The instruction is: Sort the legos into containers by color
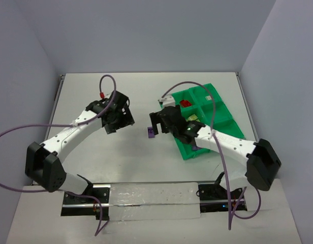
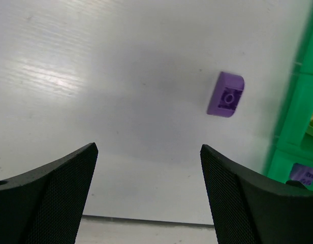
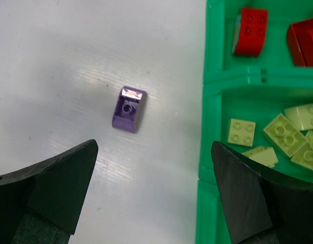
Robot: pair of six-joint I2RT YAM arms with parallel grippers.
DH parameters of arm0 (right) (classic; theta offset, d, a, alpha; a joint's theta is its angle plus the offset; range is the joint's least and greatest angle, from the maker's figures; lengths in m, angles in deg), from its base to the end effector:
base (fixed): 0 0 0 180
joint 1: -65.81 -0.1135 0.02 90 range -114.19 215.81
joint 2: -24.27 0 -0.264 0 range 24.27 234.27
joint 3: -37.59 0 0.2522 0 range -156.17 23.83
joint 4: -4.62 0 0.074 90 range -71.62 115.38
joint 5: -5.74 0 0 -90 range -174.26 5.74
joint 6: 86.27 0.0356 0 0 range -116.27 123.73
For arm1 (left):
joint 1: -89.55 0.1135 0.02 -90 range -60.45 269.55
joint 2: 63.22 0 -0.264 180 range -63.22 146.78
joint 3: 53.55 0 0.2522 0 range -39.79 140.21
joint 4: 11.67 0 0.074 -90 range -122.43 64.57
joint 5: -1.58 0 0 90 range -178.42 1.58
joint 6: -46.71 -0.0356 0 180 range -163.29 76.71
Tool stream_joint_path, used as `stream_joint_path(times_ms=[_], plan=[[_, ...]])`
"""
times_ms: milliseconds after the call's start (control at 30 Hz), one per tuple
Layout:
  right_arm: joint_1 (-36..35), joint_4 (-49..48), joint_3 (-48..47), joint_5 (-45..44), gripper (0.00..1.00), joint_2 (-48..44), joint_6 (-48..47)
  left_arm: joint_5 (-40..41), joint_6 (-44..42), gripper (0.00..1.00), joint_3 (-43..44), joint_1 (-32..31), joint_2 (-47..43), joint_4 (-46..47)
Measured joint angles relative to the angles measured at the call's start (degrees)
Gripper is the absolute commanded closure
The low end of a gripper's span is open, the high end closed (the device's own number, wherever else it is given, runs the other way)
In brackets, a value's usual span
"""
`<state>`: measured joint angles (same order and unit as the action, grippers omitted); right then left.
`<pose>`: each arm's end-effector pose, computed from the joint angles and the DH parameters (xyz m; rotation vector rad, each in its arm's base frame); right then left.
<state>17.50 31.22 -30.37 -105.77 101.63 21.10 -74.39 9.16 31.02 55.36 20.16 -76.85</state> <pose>0.2078 0.2136 0.2669 -0.3729 2.1276 0.2509 0.2442 -0.1554 0.2834 -0.4932 2.5956 -0.1821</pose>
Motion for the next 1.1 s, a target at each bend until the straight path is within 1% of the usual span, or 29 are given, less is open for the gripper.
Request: stream_joint_path(times_ms=[100,167,267,367,567,867,900,1100], plan=[[-4.6,0.5,-4.7,-4.0,0.00,5.2,-1.3,-0.2,1.0,0.11,-4.7,3.2,-4.8,-0.1],[-6.0,1.2,-6.4,-4.6,0.00,7.5,-1.2,-0.3,1.5,0.11,-7.5,5.6,-8.1,-0.3],[-5.2,3.2,-9.3,-4.3,0.01,11.7,0.3,-0.2,2.0,0.11,-9.0,8.3,-11.5,-0.8],[-3.6,3.7,-9.8,-2.6,0.02,14.7,1.8,0.5,2.1,0.11,-9.0,9.2,-13.4,-0.8],[-0.3,3.9,-9.9,4.3,0.02,18.6,5.6,0.6,2.1,0.11,-9.0,9.3,-13.5,-0.9],[0.3,3.9,-12.3,8.0,0.05,24.6,7.3,-1.1,1.9,0.11,-9.0,9.6,-11.5,-0.6],[0.3,4.0,-12.3,8.2,0.06,24.9,7.5,-1.6,1.8,0.11,-9.0,9.6,-11.2,-0.5],[0.3,4.0,-12.6,8.7,0.18,25.7,8.7,-3.9,1.8,0.12,-9.0,9.7,-10.9,0.4]])
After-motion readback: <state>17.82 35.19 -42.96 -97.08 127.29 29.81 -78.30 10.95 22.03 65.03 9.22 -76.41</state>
